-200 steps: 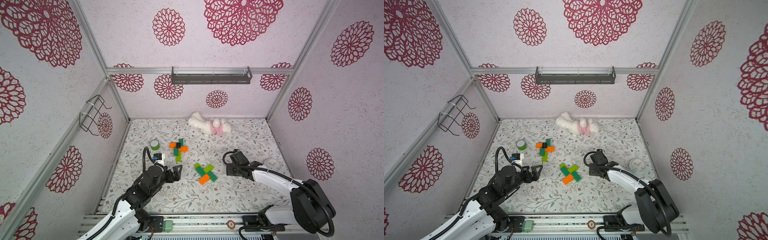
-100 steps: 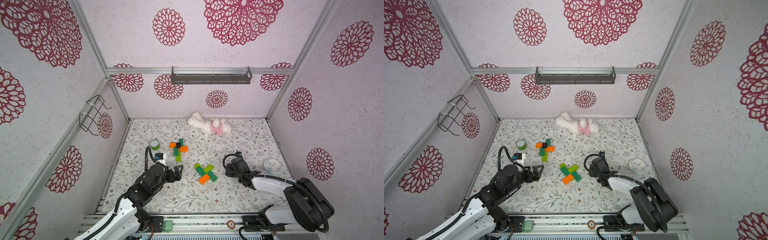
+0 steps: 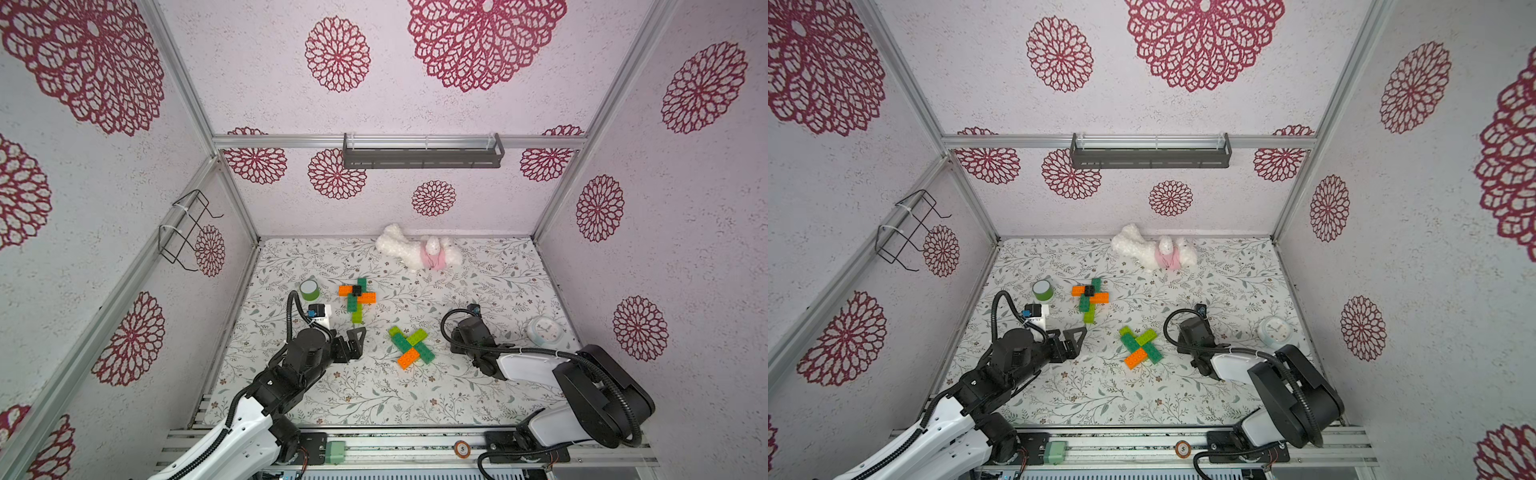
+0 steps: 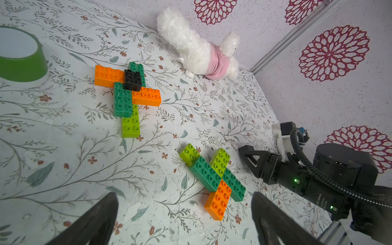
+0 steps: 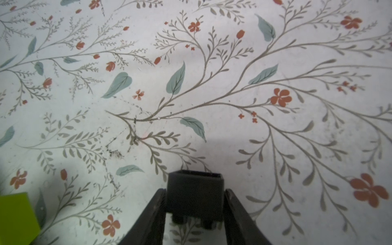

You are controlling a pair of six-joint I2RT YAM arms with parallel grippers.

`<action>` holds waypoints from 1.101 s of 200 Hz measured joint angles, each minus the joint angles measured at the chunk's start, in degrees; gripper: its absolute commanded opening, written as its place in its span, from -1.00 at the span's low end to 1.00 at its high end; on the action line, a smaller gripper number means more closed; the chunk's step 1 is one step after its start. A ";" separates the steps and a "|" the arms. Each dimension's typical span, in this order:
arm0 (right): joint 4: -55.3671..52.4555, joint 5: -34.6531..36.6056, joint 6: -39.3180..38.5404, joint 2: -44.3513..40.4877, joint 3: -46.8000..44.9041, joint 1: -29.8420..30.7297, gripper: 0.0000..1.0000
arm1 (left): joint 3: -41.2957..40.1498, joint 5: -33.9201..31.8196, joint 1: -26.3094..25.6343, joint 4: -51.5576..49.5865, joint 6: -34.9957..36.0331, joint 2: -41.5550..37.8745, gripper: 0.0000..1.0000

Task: Assemble a small pinwheel with lego
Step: Pick up the lego brick from the center of the board.

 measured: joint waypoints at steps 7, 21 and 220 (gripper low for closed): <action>0.07 -0.02 -0.28 0.00 0.00 0.00 -0.20 | 0.20 0.04 0.00 -0.04 0.00 0.02 0.98; 0.13 -0.11 -1.14 -0.02 0.00 0.00 -0.24 | 0.74 0.52 0.07 -0.07 -0.15 0.22 0.98; 4.61 -42.58 -54.36 -11.80 4.72 4.11 -0.29 | 5.97 41.20 11.04 8.92 -7.80 20.90 0.90</action>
